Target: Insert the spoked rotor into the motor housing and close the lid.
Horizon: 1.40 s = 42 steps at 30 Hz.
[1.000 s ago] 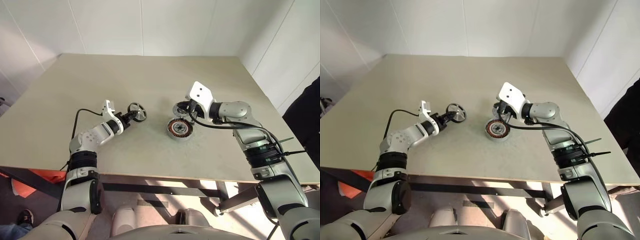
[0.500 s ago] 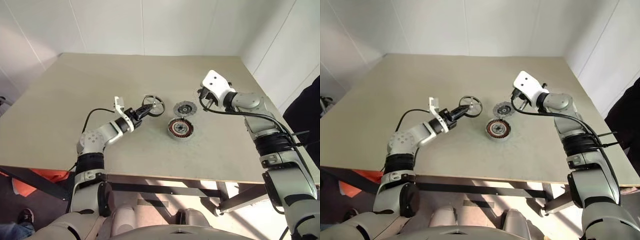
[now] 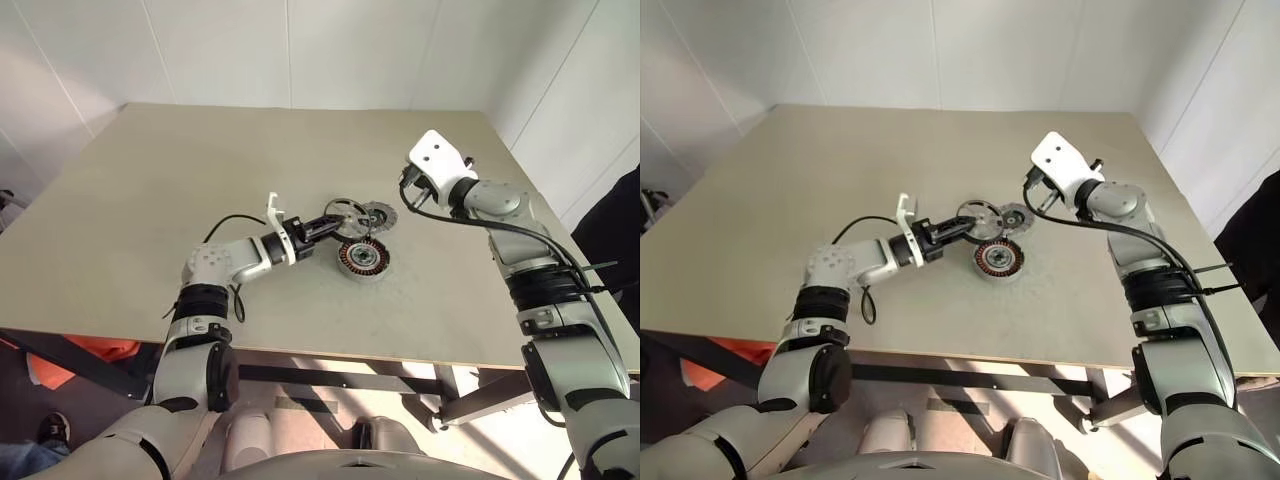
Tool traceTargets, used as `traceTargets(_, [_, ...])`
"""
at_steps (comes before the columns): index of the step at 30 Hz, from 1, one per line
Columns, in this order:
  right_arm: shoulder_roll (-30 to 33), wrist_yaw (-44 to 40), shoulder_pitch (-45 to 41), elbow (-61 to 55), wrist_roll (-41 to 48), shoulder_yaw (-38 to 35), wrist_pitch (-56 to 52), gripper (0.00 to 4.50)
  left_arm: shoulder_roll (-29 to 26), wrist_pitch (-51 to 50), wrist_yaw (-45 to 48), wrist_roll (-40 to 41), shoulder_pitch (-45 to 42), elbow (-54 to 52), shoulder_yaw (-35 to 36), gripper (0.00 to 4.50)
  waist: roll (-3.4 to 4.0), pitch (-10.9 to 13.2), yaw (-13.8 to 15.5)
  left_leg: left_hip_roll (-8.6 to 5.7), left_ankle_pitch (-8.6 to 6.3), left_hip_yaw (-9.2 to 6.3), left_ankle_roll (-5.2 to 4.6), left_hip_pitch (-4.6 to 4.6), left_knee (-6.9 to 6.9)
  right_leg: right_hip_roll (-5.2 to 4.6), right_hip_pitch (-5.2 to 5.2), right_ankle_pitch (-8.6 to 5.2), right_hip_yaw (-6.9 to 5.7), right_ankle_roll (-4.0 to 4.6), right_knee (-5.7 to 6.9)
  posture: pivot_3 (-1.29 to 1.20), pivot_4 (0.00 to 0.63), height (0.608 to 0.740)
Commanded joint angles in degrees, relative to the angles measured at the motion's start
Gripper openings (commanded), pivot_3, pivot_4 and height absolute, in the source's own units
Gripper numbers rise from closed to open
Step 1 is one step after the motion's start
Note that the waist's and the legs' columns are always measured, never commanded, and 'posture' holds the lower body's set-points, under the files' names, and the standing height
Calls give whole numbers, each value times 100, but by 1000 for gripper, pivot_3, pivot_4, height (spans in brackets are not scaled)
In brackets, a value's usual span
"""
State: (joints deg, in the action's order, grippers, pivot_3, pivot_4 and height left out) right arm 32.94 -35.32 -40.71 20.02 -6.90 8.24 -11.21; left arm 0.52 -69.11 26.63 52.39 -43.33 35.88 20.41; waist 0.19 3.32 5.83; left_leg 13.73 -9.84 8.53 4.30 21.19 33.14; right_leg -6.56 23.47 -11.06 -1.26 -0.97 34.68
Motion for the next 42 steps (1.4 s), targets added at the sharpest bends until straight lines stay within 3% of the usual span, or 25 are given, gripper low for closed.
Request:
traceTargets(1, [85,19,-10,-450,-36,-118,-123,0,64,0,351,-67,-314,287,-119,417,-1,3,-10,1,0,0,0,0,0,1,0,0,-1,0,1,0,0,740])
traceTargets(42, [27,-3,-9,-581,-48,-87,-227,0,-97,555,659,-1030,-326,877,-128,417,0,5,-35,5,-3,-1,-5,-6,-5,3,0,0,-1,0,1,0,0,740])
